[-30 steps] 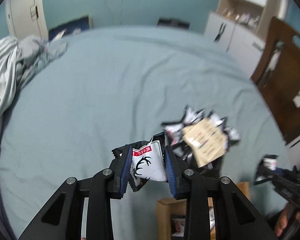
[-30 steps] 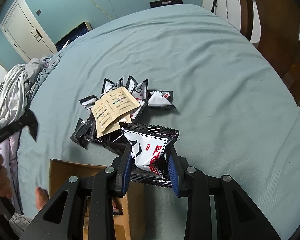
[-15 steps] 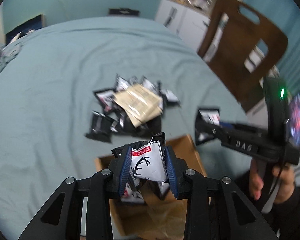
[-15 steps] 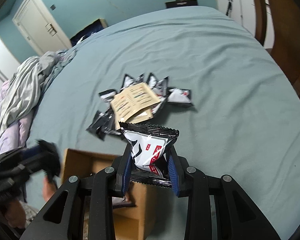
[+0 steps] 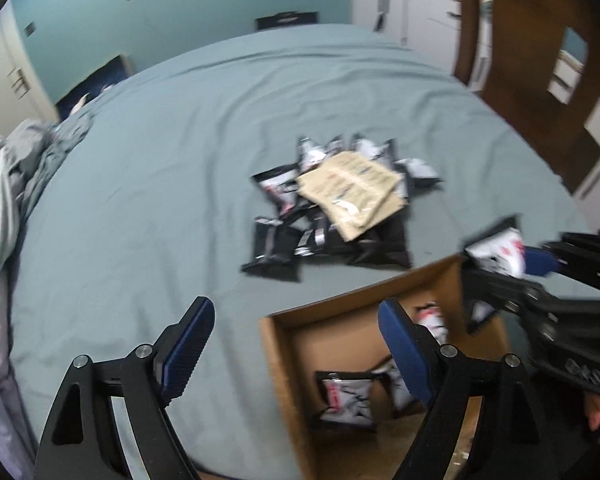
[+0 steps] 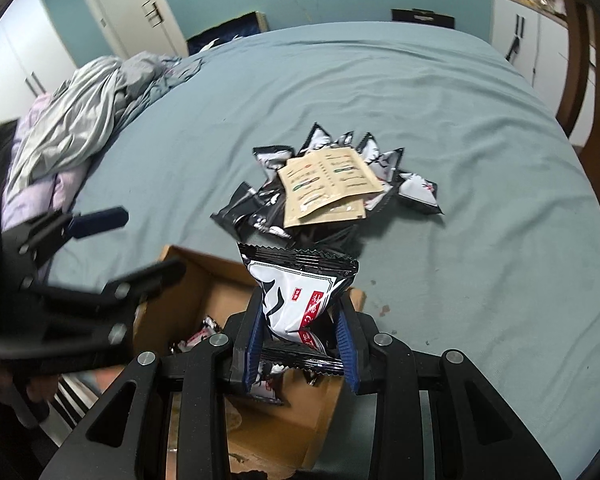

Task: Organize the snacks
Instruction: 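Lower both held packets into the cardboard box and open both grippers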

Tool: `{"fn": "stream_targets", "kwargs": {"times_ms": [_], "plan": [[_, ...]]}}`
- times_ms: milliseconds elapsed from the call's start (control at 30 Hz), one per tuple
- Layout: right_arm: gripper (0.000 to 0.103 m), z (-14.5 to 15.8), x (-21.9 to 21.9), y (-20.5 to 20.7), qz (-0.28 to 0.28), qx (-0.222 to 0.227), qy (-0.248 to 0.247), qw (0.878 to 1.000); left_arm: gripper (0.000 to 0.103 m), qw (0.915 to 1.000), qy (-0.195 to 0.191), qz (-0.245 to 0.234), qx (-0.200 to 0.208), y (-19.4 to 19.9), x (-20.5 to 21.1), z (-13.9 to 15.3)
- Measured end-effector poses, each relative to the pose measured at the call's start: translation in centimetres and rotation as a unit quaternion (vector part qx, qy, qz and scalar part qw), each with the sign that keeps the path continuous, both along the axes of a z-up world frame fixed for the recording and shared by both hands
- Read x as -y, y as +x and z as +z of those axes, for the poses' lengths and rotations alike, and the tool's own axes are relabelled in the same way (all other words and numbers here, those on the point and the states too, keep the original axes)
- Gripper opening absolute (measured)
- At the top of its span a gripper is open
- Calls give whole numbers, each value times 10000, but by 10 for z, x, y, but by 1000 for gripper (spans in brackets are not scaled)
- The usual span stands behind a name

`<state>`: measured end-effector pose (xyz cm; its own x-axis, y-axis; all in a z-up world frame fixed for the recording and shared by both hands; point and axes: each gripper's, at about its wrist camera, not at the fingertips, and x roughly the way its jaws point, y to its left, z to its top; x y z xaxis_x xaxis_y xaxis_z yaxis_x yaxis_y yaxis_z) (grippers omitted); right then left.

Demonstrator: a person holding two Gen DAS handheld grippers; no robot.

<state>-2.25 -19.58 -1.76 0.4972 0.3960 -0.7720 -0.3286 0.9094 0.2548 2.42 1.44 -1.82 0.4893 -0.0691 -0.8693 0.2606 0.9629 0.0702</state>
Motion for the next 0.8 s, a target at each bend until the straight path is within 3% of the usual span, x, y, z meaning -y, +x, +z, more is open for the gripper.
{"fn": "stream_targets", "kwargs": {"times_ms": [100,333,400,467,800], "plan": [[31,-2,-8,-3,171,-40,-41,9998,85,9995,212,216,-3,3,-7,-2],[37,-15,-23,1,424,-307,-292,9982,85,9991,193,354,-111,7,-14,-5],[57,-15,-22,3,337,-305,-209,9987,85,9990,262,350,-99,7,-13,-6],[68,-14,-18,6,215,-291,-39,9993,85,9990,269,348,-100,7,-13,-6],[69,-3,10,1,-513,-144,247,9983,85,9980,342,481,-216,13,-15,-11]]}}
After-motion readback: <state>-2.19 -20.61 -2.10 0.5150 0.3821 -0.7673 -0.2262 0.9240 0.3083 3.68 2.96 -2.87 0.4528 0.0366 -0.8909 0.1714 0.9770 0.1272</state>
